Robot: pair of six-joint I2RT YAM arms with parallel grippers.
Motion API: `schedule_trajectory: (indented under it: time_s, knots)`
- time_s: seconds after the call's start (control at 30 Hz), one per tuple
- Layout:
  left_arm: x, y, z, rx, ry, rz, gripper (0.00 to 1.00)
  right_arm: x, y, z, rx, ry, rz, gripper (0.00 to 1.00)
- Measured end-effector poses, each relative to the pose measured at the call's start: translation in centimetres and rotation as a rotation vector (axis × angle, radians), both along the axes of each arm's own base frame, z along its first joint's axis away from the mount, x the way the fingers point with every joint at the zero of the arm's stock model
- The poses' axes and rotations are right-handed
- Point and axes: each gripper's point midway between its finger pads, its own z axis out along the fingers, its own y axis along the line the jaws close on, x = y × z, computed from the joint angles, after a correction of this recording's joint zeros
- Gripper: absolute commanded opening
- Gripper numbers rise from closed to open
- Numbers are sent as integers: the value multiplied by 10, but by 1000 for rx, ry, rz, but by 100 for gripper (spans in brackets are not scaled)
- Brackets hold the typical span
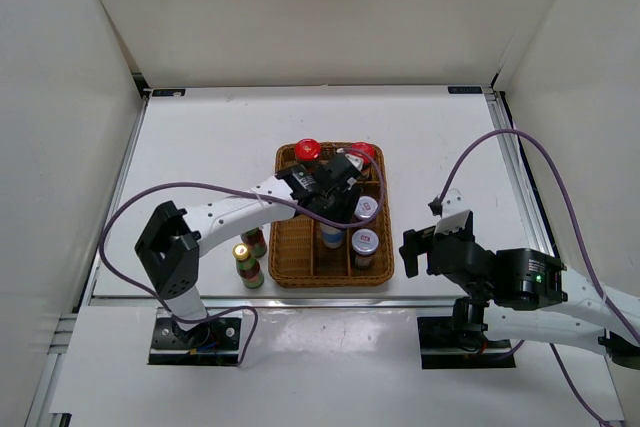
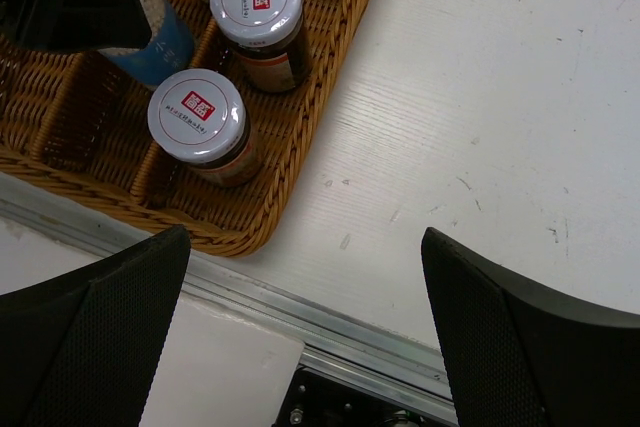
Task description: Organize the condiment bottles
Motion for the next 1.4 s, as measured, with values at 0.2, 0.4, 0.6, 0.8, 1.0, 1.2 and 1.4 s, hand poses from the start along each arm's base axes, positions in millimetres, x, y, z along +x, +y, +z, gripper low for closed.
schedule_trajectory:
  time_s: [0.2, 0.4, 0.6, 0.8, 1.0, 1.2, 1.4]
  knots:
    - [-1, -2, 0, 2, -5, 3, 100, 0, 0, 0, 1, 1, -1, 99]
    - [1, 13, 39, 23, -79, 38, 100, -1, 0, 1, 11, 0, 5, 99]
    - [8, 69, 150, -46, -335, 169, 100, -2, 1, 1, 13, 2, 6, 99]
    - [-22, 171, 160, -40, -437, 323, 100, -1, 3, -4, -9, 8, 4, 99]
    - [-43, 204, 74, 105, -338, 353, 100, 0, 7, -7, -34, 14, 4, 99]
    - [-39, 210, 59, 89, -327, 391, 100, 0, 8, -8, -37, 14, 4, 99]
    - [-19, 202, 53, 69, -316, 424, 96, 0, 8, -8, -37, 14, 4, 99]
